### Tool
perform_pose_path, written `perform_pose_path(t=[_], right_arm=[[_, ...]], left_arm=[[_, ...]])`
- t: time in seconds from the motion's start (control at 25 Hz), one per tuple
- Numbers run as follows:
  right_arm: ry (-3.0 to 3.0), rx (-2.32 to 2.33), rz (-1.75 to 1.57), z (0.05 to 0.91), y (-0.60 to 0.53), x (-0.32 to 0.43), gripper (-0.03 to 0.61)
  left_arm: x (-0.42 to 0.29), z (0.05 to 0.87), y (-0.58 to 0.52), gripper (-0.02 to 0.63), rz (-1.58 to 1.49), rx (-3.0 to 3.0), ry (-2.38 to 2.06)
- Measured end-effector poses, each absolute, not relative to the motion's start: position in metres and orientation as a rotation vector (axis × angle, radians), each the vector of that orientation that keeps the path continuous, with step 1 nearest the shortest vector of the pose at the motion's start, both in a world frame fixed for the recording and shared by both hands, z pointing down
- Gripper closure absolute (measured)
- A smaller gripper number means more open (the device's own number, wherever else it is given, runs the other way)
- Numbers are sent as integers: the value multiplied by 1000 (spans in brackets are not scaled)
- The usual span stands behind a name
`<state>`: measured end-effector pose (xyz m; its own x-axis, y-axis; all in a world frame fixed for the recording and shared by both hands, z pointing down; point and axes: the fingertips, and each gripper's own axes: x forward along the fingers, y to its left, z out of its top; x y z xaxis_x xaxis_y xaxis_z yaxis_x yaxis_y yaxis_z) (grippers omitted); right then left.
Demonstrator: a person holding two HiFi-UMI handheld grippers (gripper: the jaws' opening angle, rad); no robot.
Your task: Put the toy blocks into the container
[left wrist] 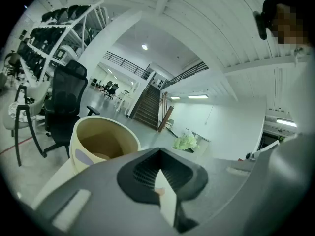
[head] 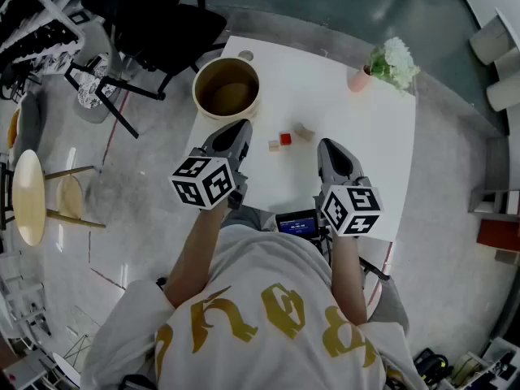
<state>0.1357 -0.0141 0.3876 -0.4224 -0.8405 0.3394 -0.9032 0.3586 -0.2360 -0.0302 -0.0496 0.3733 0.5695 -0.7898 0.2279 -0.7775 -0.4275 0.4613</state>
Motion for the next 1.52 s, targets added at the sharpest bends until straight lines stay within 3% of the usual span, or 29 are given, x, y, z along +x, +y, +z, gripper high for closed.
perform_pose_path(t=[0.52,0.76,0.84,1.52], right_arm=[[-2419,1566,575,400,-11,135,556],[-2404,1529,553,408,-10,127,433],[-2398,1526,551,412,-10,126,424],[-2292,1373,503,457,-26,111,413]], left_arm=[[-31,395,-46,614,127,2298,-1335],[-39,409,-47,612,133,2240,-1308],[-36,415,-46,612,176,2253,-1294],[-22,477,-42,612,399,2229,-1205]])
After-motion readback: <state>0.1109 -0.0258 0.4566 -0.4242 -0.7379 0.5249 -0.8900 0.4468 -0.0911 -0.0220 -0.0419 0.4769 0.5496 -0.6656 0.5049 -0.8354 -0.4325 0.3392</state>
